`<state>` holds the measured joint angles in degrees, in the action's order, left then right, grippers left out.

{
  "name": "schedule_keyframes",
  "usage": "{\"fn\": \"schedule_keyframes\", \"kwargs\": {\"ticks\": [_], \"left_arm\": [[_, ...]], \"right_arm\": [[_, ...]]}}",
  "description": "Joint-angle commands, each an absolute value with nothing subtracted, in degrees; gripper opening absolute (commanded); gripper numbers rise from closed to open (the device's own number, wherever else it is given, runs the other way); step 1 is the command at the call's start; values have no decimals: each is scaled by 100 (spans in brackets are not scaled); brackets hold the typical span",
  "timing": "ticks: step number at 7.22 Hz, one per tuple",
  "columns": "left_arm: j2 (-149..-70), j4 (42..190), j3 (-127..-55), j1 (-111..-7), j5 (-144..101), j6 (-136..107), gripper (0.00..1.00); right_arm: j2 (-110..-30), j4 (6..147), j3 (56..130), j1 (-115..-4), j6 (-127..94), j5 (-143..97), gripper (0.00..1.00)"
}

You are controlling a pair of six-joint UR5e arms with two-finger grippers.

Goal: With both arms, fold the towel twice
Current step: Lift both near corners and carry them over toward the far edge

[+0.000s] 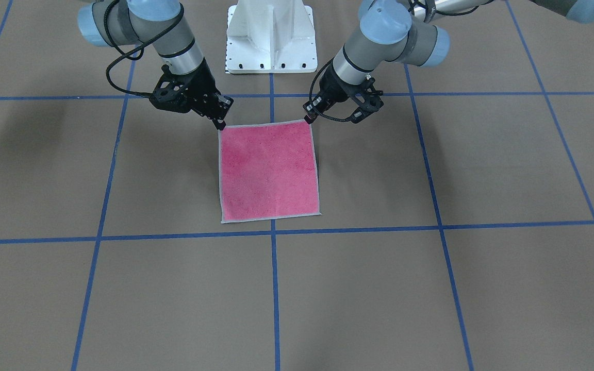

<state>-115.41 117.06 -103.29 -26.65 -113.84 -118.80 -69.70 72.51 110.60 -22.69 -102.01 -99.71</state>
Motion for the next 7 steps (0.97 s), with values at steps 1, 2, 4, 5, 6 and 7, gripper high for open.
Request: {"fn": "schedule_keyframes", "kwargs": {"ticks": [1,2,4,5,6,7], "left_arm": [[-11514,11698,-10327,-2646,-11391,-11883,0],[-11540,11698,-10310,-2637,-11382,-11883,0],[-11558,11698,-10266,-2602,-11382,-11874,0],[-11575,11698,-10257,-2602,-11382,-11874,0],[-11610,11707,-10196,-2602,-11364,-11848,0],[-11776,11698,-10047,-2697,-11329,-11804,0]], "right_arm": [[-6979,7251,11109,-2268,-10204,-10186,5],[-6979,7260,11127,-2224,-10204,-10187,6],[-6970,7251,11170,-2197,-10397,-10335,5],[-6970,7251,11153,-2197,-10397,-10345,4],[-6944,7260,11127,-2206,-10397,-10345,4],[-6909,7268,11092,-2406,-10397,-10345,1]]}}
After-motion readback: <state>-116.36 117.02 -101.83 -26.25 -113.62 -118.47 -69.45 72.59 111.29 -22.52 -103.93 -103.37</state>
